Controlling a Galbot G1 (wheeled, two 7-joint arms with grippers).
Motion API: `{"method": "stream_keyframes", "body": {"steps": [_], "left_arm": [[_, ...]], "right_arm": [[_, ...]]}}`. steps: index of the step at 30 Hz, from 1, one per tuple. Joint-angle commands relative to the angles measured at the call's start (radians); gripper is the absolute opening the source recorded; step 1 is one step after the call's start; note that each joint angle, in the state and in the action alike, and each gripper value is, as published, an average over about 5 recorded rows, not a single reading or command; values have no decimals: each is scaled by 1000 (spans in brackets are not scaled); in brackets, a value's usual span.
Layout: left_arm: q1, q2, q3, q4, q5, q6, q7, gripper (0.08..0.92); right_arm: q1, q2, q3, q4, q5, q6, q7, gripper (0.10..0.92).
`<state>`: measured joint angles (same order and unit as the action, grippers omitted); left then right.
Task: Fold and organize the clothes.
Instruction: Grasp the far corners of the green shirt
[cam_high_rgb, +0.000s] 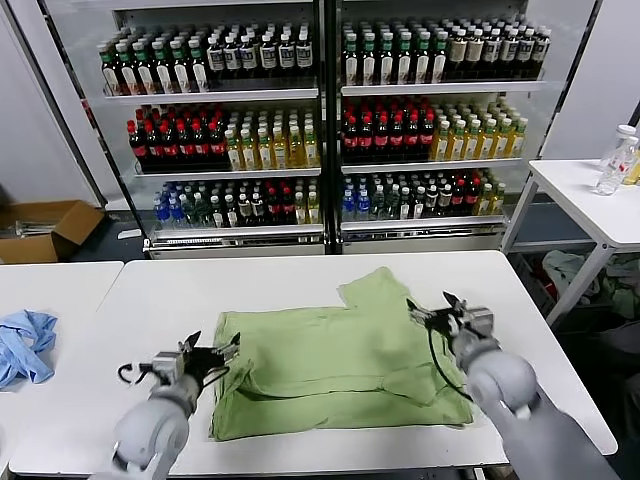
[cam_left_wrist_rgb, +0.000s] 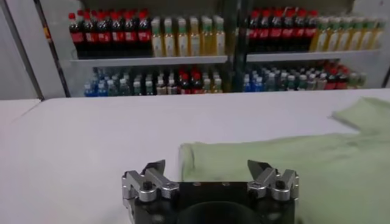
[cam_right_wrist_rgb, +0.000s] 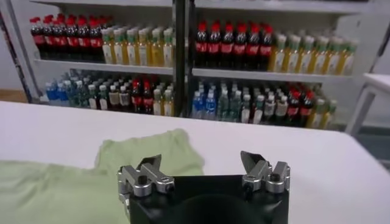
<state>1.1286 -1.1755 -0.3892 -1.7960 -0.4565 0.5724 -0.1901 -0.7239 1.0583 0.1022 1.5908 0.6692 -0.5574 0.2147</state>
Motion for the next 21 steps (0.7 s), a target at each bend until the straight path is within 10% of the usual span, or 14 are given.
{"method": "stream_keyframes", "body": {"steps": [1,10,21], "left_arm": [[-290,-2,104,361,-2,4,-19,823],[-257,9,128,323,-76,5,1,777],[-189,30,108,256,-167,1,30,463]], "right_arm": [[318,119,-183,-377,42,-24,0,823],[340,181,-210,-578,24,-26,-10,803],[293,164,-206,-540,48,-24,-39,507]]}}
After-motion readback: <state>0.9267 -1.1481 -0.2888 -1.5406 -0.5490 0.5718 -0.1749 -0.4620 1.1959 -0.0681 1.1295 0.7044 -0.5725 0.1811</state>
